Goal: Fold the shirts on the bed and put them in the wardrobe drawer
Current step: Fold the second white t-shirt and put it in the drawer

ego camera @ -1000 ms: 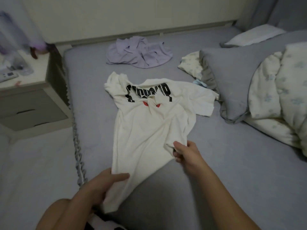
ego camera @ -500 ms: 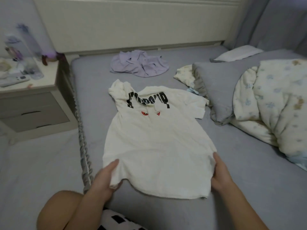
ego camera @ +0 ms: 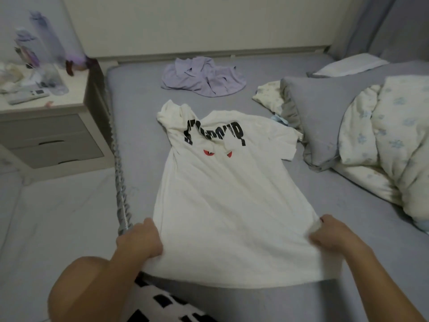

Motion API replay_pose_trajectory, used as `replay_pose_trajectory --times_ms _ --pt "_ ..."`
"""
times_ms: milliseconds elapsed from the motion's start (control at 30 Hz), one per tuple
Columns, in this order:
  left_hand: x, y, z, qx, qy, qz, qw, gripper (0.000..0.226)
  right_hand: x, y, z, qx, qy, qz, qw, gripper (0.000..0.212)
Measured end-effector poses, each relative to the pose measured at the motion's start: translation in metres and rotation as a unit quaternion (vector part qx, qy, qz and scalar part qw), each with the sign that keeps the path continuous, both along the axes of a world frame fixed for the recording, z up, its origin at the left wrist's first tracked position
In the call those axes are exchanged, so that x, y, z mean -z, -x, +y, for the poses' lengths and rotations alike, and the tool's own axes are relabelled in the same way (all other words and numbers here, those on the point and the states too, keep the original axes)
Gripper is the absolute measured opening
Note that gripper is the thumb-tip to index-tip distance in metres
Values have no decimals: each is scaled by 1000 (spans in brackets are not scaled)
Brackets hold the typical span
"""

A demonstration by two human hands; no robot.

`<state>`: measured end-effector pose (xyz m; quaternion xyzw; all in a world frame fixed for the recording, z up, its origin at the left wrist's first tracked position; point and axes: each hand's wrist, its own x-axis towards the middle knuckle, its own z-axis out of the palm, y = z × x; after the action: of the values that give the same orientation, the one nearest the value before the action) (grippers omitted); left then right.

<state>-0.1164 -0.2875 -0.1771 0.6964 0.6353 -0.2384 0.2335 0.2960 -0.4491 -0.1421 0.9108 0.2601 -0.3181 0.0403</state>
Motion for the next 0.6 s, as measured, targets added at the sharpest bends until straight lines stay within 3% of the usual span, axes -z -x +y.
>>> replay_pose_trajectory --times_ms 67,133,233,300,400,600 --pt "1 -11 14 -20 -108 -87 990 40 4 7 23 -4 -61 -47 997 66" --pt "3 -26 29 11 -156 -153 976 57 8 19 57 -62 -129 -94 985 70" --pt "13 -48 57 21 -137 -204 969 62 19 47 119 -141 -199 -78 967 75" --pt "20 -58 80 -39 -116 -225 967 61 27 69 164 -187 -218 -55 956 78" --pt "27 -70 121 -125 -155 -243 949 57 38 99 236 -244 -262 -42 933 72" --pt "37 -93 222 -239 -171 -396 870 49 62 119 342 -285 -300 -64 908 55"
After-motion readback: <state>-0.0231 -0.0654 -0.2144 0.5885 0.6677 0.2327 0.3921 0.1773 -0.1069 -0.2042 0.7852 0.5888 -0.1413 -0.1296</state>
